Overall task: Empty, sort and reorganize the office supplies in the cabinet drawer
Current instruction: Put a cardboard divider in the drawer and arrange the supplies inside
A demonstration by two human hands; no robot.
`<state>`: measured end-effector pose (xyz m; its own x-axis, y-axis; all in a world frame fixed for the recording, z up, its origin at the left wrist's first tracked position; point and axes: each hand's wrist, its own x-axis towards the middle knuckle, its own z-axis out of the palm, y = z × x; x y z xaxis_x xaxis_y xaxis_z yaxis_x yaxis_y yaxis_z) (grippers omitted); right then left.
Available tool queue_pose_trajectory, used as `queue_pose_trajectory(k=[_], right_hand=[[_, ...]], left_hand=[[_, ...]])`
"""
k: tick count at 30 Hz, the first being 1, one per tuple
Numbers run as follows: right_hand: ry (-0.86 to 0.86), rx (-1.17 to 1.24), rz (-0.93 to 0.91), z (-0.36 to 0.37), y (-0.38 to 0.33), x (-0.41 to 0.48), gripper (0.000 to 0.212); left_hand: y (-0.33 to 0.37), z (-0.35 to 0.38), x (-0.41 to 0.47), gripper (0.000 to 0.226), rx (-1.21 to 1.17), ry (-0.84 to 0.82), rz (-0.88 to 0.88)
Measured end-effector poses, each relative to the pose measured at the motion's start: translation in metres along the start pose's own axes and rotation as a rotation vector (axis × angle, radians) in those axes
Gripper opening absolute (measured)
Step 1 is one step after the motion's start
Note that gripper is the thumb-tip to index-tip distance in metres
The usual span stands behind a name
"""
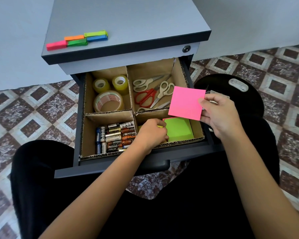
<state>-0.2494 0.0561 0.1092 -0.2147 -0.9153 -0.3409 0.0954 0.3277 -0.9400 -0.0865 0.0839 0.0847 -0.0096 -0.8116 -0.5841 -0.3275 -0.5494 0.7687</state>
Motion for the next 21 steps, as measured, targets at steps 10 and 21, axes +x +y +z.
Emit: queue_pose_trajectory(k=[10,21], right_hand=[[-0.344,-0.309,0.1,0.004,-0.012,-0.016,0.018],[-0.46,-0.591,0.166,0.052,0.016,-0.016,0.015]], left_hand=[[0.014,-0.067,-0.044,0.019,0.036,0.31,0.4],[-0.052,-0.149,-0.016,0.041,0.536,0.785,0.348]])
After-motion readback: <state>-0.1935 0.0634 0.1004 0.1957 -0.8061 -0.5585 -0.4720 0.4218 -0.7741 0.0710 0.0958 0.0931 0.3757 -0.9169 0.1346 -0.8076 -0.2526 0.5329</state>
